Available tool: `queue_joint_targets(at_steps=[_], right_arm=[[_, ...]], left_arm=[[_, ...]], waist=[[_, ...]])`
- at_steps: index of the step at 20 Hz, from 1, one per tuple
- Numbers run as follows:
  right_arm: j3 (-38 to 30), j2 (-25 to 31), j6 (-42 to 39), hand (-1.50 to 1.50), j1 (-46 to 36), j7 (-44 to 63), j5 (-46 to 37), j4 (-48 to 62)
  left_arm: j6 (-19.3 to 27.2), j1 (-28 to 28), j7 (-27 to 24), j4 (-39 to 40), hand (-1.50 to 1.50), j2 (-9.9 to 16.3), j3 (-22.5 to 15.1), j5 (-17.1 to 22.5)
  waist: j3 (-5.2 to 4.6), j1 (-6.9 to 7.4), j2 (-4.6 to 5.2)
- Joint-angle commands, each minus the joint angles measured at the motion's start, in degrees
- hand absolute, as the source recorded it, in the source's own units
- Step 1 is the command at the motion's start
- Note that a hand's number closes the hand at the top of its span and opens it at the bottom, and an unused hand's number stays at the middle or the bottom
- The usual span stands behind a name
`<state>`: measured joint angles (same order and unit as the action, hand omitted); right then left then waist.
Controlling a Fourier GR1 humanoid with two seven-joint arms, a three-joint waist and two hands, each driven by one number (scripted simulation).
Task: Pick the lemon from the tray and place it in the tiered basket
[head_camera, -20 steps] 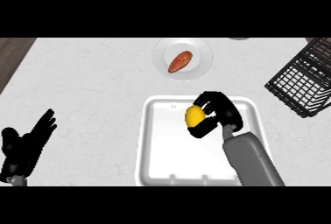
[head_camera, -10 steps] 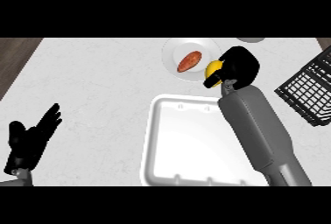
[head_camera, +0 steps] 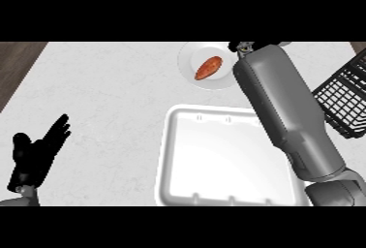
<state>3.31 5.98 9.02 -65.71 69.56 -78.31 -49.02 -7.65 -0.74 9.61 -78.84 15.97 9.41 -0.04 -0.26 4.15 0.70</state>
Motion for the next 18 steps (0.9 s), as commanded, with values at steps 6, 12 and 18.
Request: queue_joint_targets(at_steps=[6, 12, 18], right_arm=[[-8.3, 4.2, 8.1, 1.5, -8.8, 8.4, -7.8, 9.9], [-13.5, 10.8, 14.0, 1.5, -8.3, -0.7, -8.7, 17.1], [-18.9, 16.9, 19.6, 1.5, -7.6, -9.2, -6.1, 19.9]], left_arm=[[1.2, -0.8, 0.0, 0.4, 0.0, 0.3, 1.4, 0.0], [-0.8, -0.3, -0.5, 0.8, 0.0, 0.6, 1.6, 1.1], [0.7, -1.3, 0.4, 1.1, 0.0, 0.9, 2.4, 0.4]], waist=[[0.19, -1.21, 0.42], [0.24, -1.17, 0.55], [0.32, -1.81, 0.47]])
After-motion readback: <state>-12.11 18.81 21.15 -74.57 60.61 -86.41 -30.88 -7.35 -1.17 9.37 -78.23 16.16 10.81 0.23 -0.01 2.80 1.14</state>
